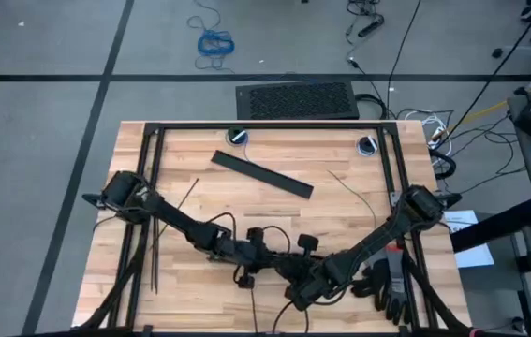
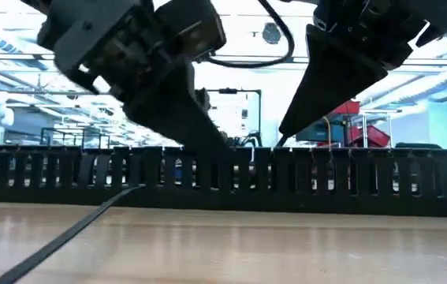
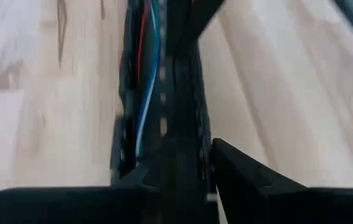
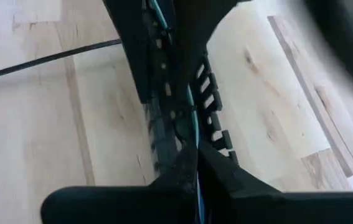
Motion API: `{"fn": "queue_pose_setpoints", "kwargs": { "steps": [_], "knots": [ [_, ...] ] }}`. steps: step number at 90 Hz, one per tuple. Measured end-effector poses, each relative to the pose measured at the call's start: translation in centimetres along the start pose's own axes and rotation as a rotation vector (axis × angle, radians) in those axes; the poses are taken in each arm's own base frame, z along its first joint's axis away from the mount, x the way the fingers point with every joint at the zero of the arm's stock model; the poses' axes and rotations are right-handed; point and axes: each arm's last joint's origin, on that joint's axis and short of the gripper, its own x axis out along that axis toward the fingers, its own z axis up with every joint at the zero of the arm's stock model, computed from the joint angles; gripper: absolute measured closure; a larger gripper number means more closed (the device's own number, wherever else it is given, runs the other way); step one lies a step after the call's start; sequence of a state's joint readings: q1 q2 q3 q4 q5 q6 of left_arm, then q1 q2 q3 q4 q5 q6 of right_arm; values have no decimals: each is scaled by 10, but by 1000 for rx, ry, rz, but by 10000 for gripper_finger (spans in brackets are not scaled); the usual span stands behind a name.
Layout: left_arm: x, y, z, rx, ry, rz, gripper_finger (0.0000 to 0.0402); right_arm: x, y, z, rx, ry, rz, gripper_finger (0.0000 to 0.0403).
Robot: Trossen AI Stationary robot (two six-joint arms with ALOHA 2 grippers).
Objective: Ziptie cables
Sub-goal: Put the zip tied cable wire into the black cable duct
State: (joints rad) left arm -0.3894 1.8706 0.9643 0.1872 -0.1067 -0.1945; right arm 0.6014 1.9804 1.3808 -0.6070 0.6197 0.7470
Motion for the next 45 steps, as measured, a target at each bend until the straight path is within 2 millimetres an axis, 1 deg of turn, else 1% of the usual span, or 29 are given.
{"fn": "queue_pose_setpoints", "kwargs": {
  "steps": [45],
  "knots": [
    [0,0,4,13,-41,-5,299,0,0,0,0,-1,-1,403]
  ]
}}
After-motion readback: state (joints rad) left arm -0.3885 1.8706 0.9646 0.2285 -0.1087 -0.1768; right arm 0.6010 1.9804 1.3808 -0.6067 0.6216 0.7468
